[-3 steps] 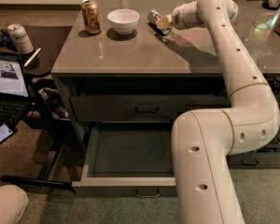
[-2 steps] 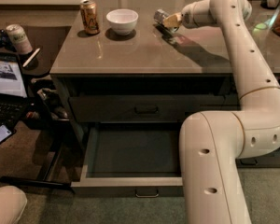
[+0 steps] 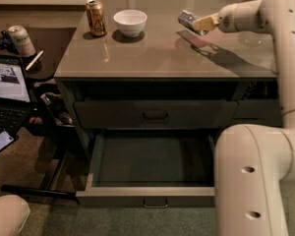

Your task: Place redbull can into middle drawer

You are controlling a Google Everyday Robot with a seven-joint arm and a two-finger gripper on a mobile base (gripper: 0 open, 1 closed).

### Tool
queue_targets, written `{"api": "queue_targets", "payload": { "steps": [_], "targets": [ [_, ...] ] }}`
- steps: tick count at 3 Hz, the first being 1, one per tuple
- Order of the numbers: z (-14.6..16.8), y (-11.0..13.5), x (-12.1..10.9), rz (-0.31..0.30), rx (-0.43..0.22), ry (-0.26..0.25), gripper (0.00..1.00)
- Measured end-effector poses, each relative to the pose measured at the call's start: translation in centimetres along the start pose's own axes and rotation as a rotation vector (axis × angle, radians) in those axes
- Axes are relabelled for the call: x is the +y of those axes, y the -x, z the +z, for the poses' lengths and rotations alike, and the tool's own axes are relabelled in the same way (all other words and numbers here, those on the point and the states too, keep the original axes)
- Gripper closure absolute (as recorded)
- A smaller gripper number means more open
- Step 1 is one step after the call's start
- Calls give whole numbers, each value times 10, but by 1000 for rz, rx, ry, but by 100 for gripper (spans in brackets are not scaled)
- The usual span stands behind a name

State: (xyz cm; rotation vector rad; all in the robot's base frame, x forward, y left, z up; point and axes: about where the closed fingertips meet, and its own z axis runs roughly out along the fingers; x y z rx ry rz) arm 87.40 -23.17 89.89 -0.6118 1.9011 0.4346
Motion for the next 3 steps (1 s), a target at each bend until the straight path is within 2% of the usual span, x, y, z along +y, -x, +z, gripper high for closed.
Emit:
{"api": "queue_targets", "payload": {
  "steps": [1, 2, 3],
  "targets": [
    [-33, -17, -10, -2, -7, 30, 100],
    [-66, -42, -10, 0, -29, 69, 100],
    [-65, -43, -9, 1, -30, 73, 100]
  ]
}}
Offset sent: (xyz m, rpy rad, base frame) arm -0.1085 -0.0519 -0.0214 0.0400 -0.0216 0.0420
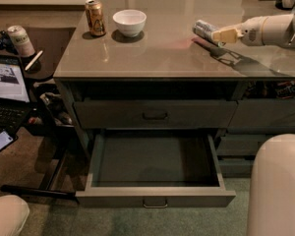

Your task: Place redbull can into middle drawer

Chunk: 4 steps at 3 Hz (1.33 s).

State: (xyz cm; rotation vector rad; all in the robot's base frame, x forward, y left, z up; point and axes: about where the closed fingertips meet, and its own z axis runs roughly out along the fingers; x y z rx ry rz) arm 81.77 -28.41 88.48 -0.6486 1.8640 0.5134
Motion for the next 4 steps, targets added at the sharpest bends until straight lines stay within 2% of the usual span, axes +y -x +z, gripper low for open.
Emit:
{"api": "queue_targets", "payload": {
  "steps": [1, 2, 3, 4],
  "targets": [
    [-19, 1, 16, -17, -47, 53, 100],
    [-52, 1, 52, -61, -114, 121, 100],
    [-87, -8, 94, -128, -146, 170, 100],
    [-112, -42, 132, -178, -112, 214, 100]
  ]
}}
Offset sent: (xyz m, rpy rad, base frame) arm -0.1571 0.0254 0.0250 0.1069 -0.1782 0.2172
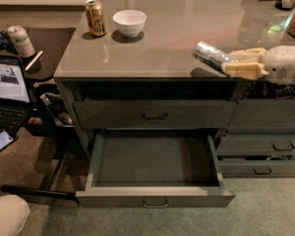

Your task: Place redbull can into middle drawer

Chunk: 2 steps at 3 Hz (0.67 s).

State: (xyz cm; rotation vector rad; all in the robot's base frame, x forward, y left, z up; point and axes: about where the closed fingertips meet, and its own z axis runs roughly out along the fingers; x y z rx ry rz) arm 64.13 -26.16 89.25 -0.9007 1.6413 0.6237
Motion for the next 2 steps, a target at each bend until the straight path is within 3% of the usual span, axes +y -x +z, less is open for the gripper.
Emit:
{"api": "queue_targets", "payload": {
  "steps": [2],
  "targets": [
    [-19, -102, 51, 29, 134, 103, 100]
  ]
}}
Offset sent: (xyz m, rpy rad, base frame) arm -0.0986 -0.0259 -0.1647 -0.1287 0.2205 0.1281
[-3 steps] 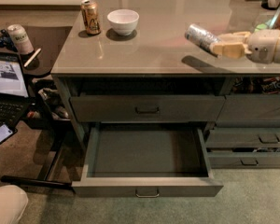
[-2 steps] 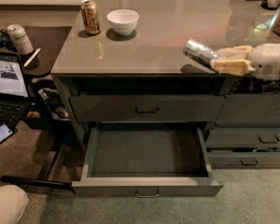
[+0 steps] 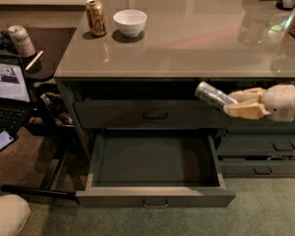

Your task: Place redbull can into middle drawer

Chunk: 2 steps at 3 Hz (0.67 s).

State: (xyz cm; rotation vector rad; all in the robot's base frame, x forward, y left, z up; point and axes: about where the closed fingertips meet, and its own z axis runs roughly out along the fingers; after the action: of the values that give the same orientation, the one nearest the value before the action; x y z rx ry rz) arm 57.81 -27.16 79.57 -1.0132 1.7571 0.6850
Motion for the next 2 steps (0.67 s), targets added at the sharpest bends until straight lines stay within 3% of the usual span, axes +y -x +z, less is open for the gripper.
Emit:
{"api": "queue_targets", "payload": {
  "steps": [2],
  "targets": [
    [13, -83, 7, 16, 71, 90, 100]
  ]
}}
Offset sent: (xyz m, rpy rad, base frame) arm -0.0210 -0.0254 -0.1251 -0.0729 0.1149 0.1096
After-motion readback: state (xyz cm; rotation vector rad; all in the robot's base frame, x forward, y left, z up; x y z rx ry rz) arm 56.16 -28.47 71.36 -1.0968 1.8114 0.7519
